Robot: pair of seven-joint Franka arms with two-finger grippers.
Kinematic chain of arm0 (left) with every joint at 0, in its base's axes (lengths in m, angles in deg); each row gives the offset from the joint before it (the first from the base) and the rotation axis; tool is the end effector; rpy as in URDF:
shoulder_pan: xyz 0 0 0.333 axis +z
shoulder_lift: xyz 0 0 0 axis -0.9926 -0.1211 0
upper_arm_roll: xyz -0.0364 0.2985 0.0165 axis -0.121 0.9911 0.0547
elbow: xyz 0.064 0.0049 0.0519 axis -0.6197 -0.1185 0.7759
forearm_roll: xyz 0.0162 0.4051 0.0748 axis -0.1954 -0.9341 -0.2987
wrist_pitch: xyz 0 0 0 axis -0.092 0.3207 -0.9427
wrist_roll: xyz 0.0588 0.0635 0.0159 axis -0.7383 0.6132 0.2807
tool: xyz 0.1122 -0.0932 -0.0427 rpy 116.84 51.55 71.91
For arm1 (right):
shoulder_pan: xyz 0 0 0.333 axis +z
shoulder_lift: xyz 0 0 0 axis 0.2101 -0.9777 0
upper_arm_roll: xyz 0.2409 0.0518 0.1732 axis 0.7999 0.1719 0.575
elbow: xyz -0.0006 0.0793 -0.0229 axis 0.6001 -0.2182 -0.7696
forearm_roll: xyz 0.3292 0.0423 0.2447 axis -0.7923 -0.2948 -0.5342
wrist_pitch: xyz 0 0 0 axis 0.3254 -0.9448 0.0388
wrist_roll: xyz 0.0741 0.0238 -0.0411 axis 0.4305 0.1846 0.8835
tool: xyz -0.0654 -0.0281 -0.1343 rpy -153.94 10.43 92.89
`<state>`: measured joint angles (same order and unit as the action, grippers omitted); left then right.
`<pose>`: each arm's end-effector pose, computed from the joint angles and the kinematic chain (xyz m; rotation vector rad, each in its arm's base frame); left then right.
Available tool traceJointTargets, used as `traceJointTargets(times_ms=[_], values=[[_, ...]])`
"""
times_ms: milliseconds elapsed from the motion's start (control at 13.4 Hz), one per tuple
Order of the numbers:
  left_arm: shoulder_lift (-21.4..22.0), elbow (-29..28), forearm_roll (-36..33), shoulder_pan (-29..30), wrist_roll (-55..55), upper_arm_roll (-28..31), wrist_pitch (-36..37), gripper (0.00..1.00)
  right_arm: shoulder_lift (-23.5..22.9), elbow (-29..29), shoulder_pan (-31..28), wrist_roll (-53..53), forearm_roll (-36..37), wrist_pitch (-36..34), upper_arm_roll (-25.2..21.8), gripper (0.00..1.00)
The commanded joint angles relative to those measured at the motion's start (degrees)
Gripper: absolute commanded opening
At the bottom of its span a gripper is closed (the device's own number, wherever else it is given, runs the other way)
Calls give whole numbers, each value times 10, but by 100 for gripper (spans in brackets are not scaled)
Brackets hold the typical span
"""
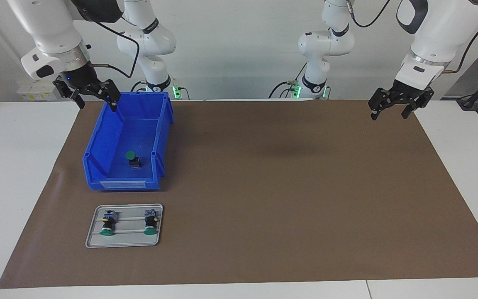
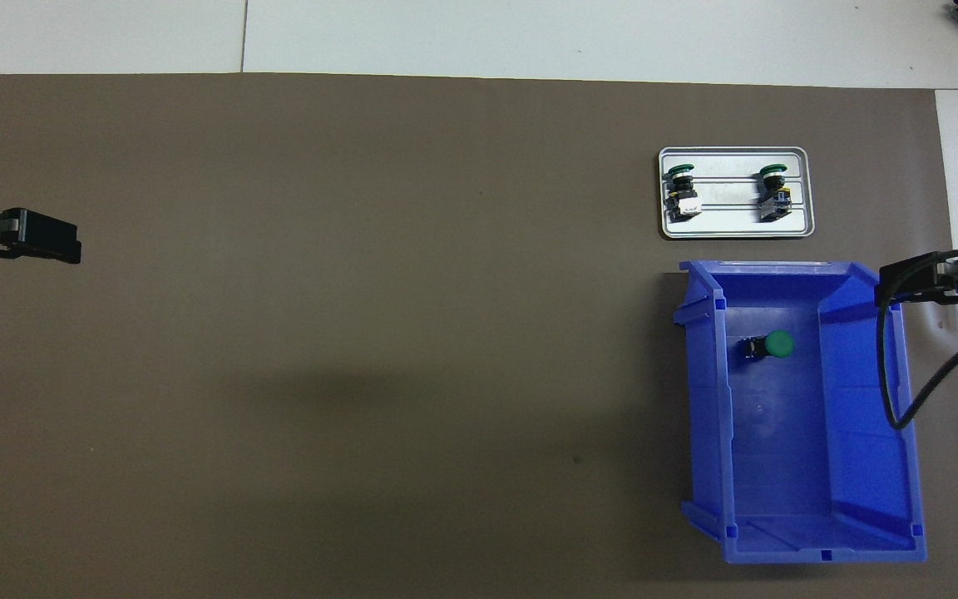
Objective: Place and press button with both arms
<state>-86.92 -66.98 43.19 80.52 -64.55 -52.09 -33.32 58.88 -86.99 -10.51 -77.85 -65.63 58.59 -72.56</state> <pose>0.5800 -0.0332 0.5658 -3.1175 0.0732 -0.0607 0.5485 -0.0150 0.5636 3.0927 -0.1792 -0.0519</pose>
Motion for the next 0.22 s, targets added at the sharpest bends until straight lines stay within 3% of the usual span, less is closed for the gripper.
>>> traceJointTargets(times_ms=[0,149], values=[[9,-11,-9,7,-9,-4,-5,100,6,-4,-8,-2,-10,-5,6,100],[9,-11,-9,7,-9,-4,-5,100,8,-5,-11,1,-8,-16,6,100]])
